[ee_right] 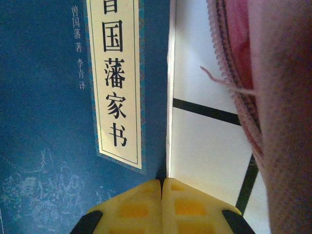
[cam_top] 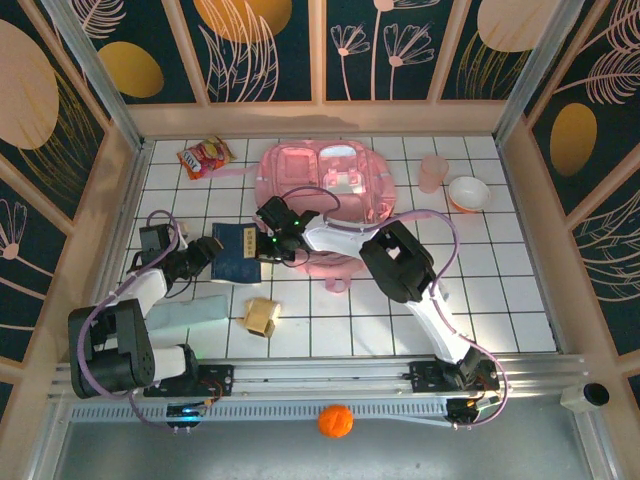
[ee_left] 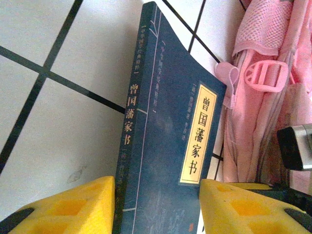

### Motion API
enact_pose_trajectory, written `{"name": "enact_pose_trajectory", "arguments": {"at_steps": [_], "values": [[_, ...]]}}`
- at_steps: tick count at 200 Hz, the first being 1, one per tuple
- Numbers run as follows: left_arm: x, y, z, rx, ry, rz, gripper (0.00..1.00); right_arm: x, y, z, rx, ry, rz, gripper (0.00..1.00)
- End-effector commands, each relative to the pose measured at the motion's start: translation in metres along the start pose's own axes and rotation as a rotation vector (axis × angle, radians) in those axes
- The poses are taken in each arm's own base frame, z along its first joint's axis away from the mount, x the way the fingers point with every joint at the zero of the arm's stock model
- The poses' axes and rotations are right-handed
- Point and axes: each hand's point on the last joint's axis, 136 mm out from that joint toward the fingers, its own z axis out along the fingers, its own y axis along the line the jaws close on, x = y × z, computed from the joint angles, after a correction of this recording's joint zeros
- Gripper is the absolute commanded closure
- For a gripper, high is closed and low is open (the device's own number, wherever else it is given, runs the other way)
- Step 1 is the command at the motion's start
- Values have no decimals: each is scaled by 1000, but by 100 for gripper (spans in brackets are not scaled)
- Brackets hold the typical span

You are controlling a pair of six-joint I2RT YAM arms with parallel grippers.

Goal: Pack books, pencil case, and school supplies into a backpack

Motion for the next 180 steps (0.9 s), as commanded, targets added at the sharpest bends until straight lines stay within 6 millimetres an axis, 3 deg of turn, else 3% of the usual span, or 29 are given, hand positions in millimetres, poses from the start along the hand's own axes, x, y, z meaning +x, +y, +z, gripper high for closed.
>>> {"name": "enact_pose_trajectory", "arguments": {"at_steps": [1, 87, 119, 160, 180], "values": [[56, -30, 0, 157, 224, -35, 52, 13, 11, 11, -50, 16, -16, 97], [62, -30, 0, 156, 222, -19, 55, 8, 20, 5, -67, -9, -7, 97], [61, -28, 1, 142, 214, -11, 64, 5, 26, 2, -81, -19, -5, 97], [62, -34, 4, 158, 219, -7, 66, 0, 34, -6, -103, -44, -8, 97], [61, -38, 4, 156, 214, 9, 76, -3, 39, -11, -115, -57, -13, 97]]}}
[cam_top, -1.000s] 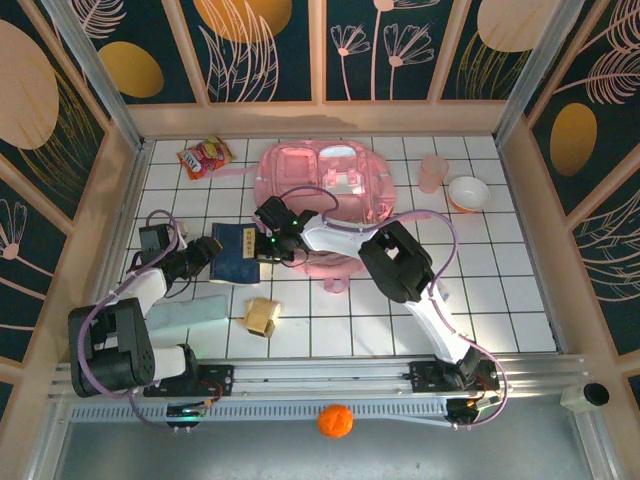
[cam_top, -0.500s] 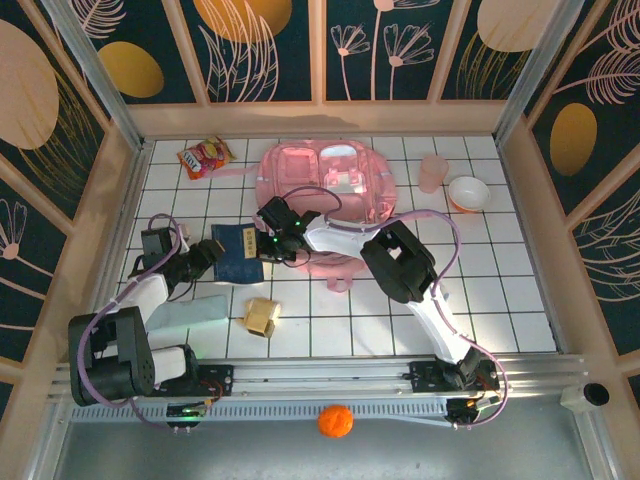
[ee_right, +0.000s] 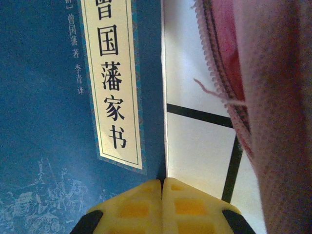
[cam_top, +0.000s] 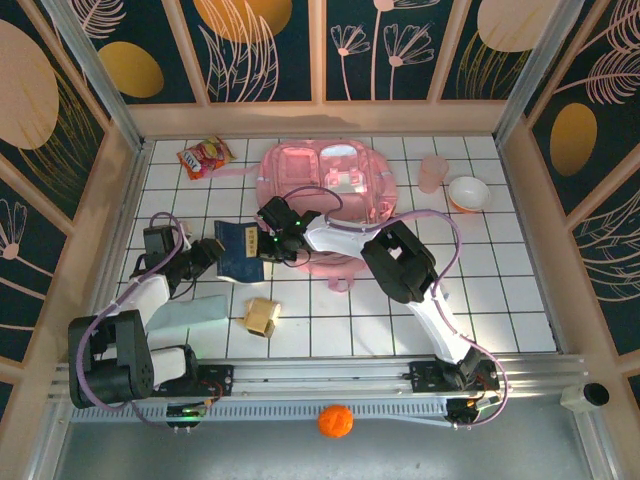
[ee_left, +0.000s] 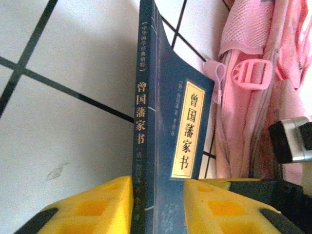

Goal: Pack books, pencil case, and school supplies into a backpack

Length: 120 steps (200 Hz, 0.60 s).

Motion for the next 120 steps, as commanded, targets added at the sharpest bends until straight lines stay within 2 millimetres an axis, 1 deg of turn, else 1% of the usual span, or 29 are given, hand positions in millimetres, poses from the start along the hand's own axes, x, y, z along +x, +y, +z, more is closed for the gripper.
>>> {"name": "enact_pose_trajectory", "arguments": {"at_steps": [1, 23, 49, 66, 95, 120], "values": [[54, -28, 4, 135, 232, -27, 77, 2, 42, -8, -136, -27, -40, 97], [47, -33, 0, 128, 204, -8, 91, -2, 48, -19, -148, -55, -50, 94], [28, -39, -9, 69, 141, 55, 100, -9, 55, -42, -162, -105, -63, 88], [13, -50, -18, 71, 82, 74, 100, -12, 61, -63, -181, -147, -73, 81], [-11, -73, -38, 77, -10, 126, 100, -20, 74, -106, -249, -230, -88, 72], [-29, -105, -59, 128, -71, 230, 100, -24, 83, -140, -295, -280, -96, 67]]}}
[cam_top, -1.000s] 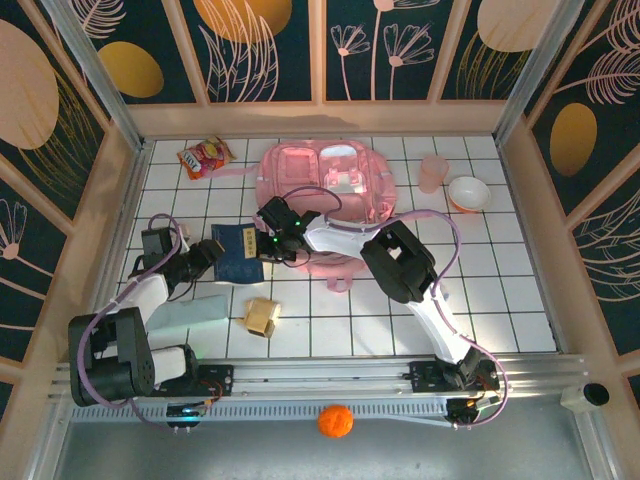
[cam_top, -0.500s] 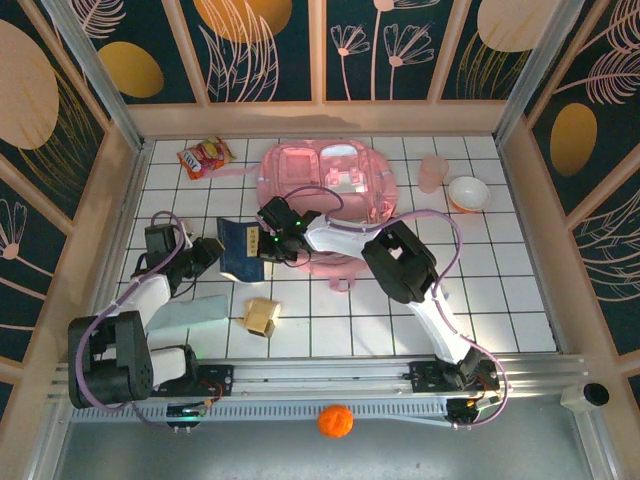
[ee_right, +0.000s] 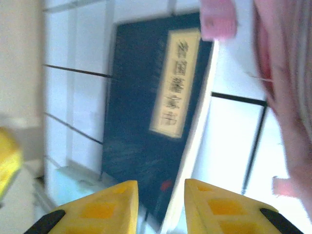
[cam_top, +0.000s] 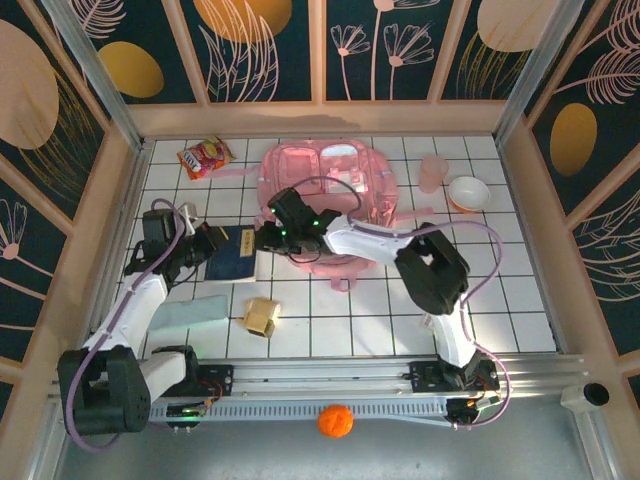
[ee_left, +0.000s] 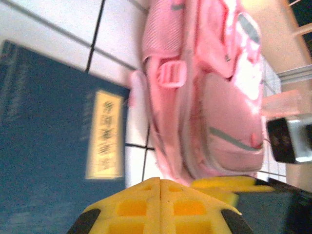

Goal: Pack books, pencil case, and school supplies into a backpack

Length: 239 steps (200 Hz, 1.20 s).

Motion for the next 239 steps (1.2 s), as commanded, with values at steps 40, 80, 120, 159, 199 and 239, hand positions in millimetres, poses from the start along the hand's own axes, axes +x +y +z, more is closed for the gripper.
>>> {"name": "enact_pose_trajectory", "arguments": {"at_steps": [40, 80, 120, 159, 199, 239], "values": [[-43, -77, -40, 153, -96, 227, 100, -40, 62, -93, -198, -241, -77, 64], [-52, -110, -61, 247, -149, 306, 100, -60, 78, -135, -271, -357, -140, 63], [-57, -141, -78, 354, -169, 360, 100, -85, 88, -192, -330, -536, -202, 62], [-63, -168, -93, 454, -193, 411, 100, -101, 74, -241, -321, -682, -230, 60], [-67, -190, -103, 543, -210, 452, 100, -107, 54, -273, -304, -745, -239, 59], [-58, -207, -97, 606, -178, 487, 100, -104, 44, -296, -257, -798, -283, 56]]}}
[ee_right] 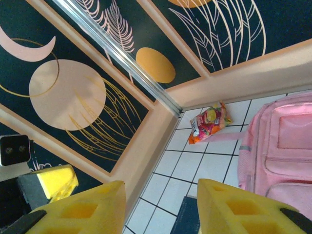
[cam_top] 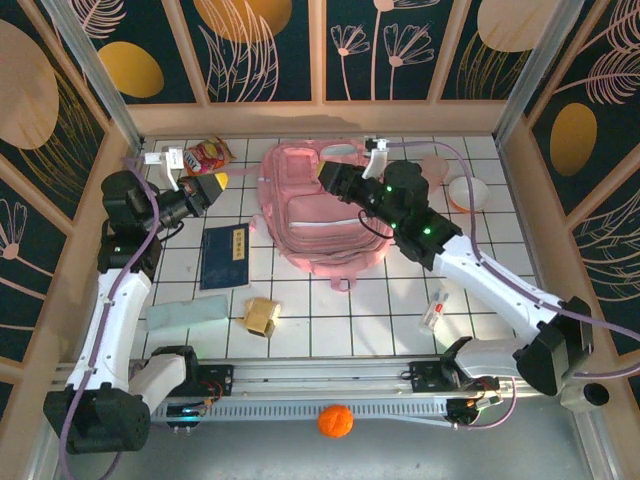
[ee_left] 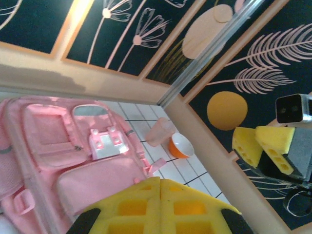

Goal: Pack books, pencil case, and school supplies into a backpack

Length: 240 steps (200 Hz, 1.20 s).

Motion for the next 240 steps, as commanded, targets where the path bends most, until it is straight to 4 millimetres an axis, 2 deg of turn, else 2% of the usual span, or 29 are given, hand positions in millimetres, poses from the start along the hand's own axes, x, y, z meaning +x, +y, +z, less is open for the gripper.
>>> {"name": "enact_pose_trajectory", "arguments": {"at_steps": [1, 6, 28, 46, 72, 75, 102, 114, 137, 149, 154, 159, 168, 181, 187, 193, 204, 213, 229, 240], "values": [[-10, -28, 7, 105, -7, 59, 100, -17, 5, -16, 0, -63, -69, 56], [-18, -38, 8, 125, -18, 81, 100, -17, 5, -18, 0, -64, -77, 55], [-15, -54, 19, 181, -4, 97, 100, -23, 7, -26, -12, -75, -102, 53], [-12, -64, 25, 239, -2, 100, 100, -27, 8, -32, -28, -86, -116, 51], [-15, -80, 27, 327, -19, 129, 100, -26, 5, -42, -40, -117, -136, 42], [-9, -76, 28, 327, -9, 116, 100, -27, 6, -43, -47, -122, -140, 42], [-9, -82, 28, 385, -21, 123, 100, -17, 12, -50, -114, -112, -172, 35], [-9, -87, 28, 407, -22, 127, 100, -9, 18, -52, -164, -84, -184, 29], [-7, -91, 30, 433, -14, 129, 100, 7, 31, -52, -273, -19, -188, 28], [-5, -68, 41, 316, 1, 78, 100, 7, 24, -46, -240, -7, -164, 27], [0, -46, 47, 215, 15, 43, 94, 8, 18, -43, -200, 2, -146, 27], [-5, -32, 50, 122, 10, 32, 89, 9, 11, -39, -165, 17, -132, 27], [3, 5, 52, -61, 17, -40, 85, 14, 4, -32, -120, 52, -117, 27], [26, 51, 48, -266, 52, -132, 75, 26, -10, -21, -44, 108, -60, 28], [36, 66, 44, -326, 62, -171, 66, 33, -19, -15, 0, 131, -13, 29], [56, 87, 40, -388, 94, -230, 62, 42, -26, -10, 33, 156, 31, 30], [80, 116, 29, -457, 125, -334, 55, 60, -32, 0, 57, 214, 104, 32], [96, 142, 15, -513, 135, -425, 46, 78, -33, 9, 76, 264, 141, 34], [120, 180, -11, -630, 147, -518, 43, 108, -31, 27, 121, 338, 164, 36], [130, 199, -28, -736, 160, -510, 40, 130, -29, 41, 144, 391, 174, 38]]}}
